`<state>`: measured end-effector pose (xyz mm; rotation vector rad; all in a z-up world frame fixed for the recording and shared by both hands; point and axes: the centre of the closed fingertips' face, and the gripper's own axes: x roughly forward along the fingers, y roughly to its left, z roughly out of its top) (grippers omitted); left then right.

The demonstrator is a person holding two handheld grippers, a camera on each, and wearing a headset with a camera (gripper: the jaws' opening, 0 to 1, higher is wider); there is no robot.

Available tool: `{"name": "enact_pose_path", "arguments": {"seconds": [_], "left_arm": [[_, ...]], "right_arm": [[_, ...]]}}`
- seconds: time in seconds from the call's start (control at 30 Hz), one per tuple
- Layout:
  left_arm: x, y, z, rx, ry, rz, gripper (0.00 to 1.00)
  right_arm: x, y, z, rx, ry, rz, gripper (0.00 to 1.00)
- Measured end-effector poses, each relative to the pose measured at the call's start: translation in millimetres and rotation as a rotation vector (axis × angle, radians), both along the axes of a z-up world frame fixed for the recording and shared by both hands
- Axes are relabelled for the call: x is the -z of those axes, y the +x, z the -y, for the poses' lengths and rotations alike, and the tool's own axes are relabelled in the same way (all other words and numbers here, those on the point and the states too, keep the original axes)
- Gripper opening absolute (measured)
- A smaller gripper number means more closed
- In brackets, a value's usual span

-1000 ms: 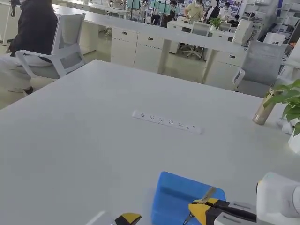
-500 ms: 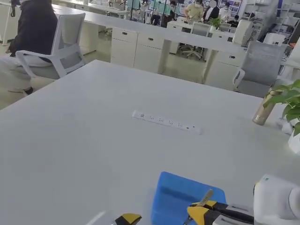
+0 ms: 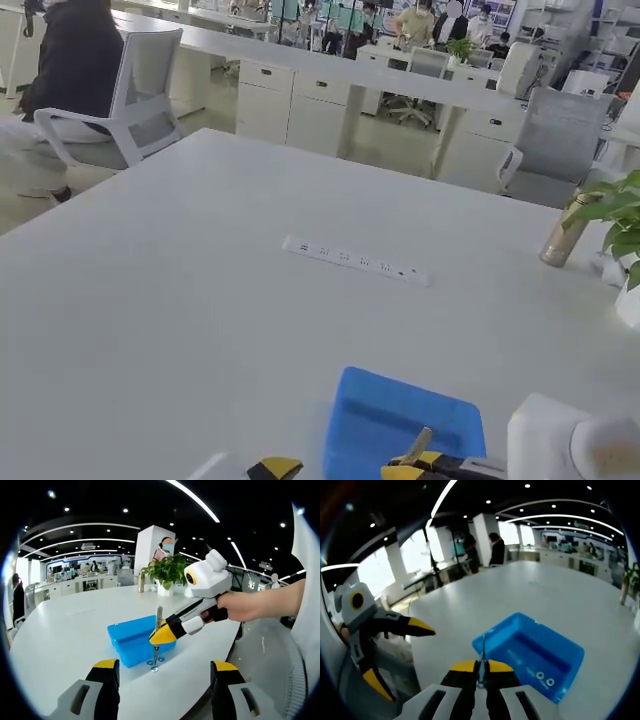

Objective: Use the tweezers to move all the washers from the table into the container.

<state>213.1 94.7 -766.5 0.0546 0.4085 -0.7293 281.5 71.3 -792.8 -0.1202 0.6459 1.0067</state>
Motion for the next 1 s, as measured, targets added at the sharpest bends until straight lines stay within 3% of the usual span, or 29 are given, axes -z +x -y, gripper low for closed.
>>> {"name": "enact_pose_path", "arguments": {"seconds": [0.1, 0.5, 0.73, 0.8, 1.0], "left_arm": [[0.7, -0.1, 0.0, 0.001, 0.006, 0.0, 0.74], [2.0, -0.5, 0.3, 0.006, 0.01, -0.005, 0.74], [3.0, -0.7, 0.6, 0.011, 0.014, -0.009, 0.73], [2.9, -0.8, 0.8, 0.012, 0.013, -0.008, 0.73], [3.6, -0.6, 0.4, 0.013, 0.016, -0.01, 0.73]], "right_arm": [[1.4, 0.6, -1.9, 0.013, 0.013, -0.011, 0.03], [15.0, 2.4, 0.1, -0.011, -0.038, 0.002, 0.03], [10.5, -5.0, -8.4, -0.052, -0.064, 0.051, 0.03], [11.8, -6.3, -7.4, -0.087, -0.095, 0.091, 0.03], [13.3, -4.3, -4.6, -0.086, -0.108, 0.104, 0.03]]}}
